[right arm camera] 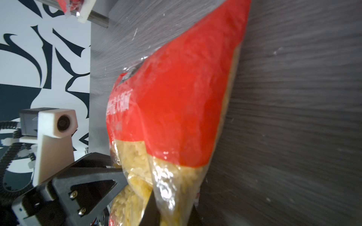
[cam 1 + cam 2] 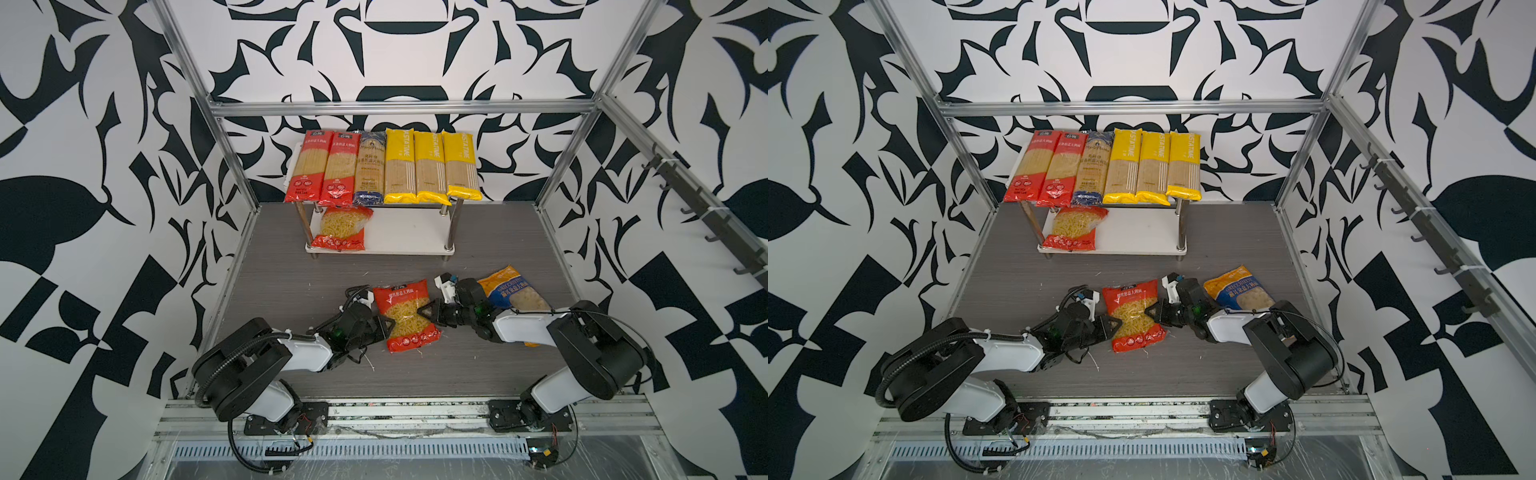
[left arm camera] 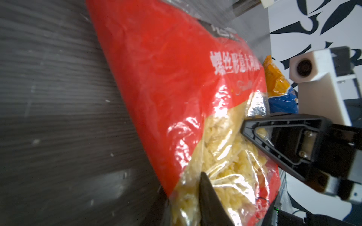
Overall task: Arrange pasta packages on shelves
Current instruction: Pick up the pasta bag from the center of the table, then place the pasta bag on the shelf.
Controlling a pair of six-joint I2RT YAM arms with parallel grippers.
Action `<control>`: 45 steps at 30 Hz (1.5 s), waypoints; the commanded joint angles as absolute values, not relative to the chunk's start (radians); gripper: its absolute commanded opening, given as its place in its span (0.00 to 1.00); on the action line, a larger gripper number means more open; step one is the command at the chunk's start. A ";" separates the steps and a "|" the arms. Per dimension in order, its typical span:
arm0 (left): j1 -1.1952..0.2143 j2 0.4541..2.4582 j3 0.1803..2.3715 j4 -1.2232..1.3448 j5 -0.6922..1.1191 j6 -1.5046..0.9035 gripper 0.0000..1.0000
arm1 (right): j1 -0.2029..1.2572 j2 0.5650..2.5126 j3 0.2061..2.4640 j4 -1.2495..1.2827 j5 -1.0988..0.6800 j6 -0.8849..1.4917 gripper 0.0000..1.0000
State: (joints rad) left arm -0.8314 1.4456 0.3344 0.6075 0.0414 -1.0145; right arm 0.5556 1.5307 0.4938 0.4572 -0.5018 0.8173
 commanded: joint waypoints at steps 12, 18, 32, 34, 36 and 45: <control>-0.832 1.063 0.444 0.263 -0.077 -0.752 0.11 | 0.571 1.391 0.577 0.641 -0.551 0.869 0.00; -0.772 1.055 0.539 0.195 -0.088 -0.627 0.08 | 0.571 1.429 0.677 0.721 -0.501 0.863 0.00; -0.573 1.376 0.847 0.294 -0.044 -0.384 0.02 | 0.564 1.826 0.925 1.162 -0.293 0.860 0.00; -0.543 1.433 0.880 0.312 -0.039 -0.369 0.02 | 0.557 1.886 0.964 1.196 -0.274 0.870 0.00; -0.514 1.488 0.909 0.337 -0.034 -0.364 0.02 | 0.548 1.932 0.996 1.216 -0.261 0.873 0.00; -0.427 1.696 1.084 0.380 0.024 -0.356 0.03 | 0.529 2.066 1.173 1.116 -0.196 0.857 0.00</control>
State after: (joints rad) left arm -0.4427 1.6691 1.0065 0.2790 -0.0109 -0.3698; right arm 0.5297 2.0979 1.0901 1.0042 -0.2417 0.8669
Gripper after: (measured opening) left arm 0.099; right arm 0.114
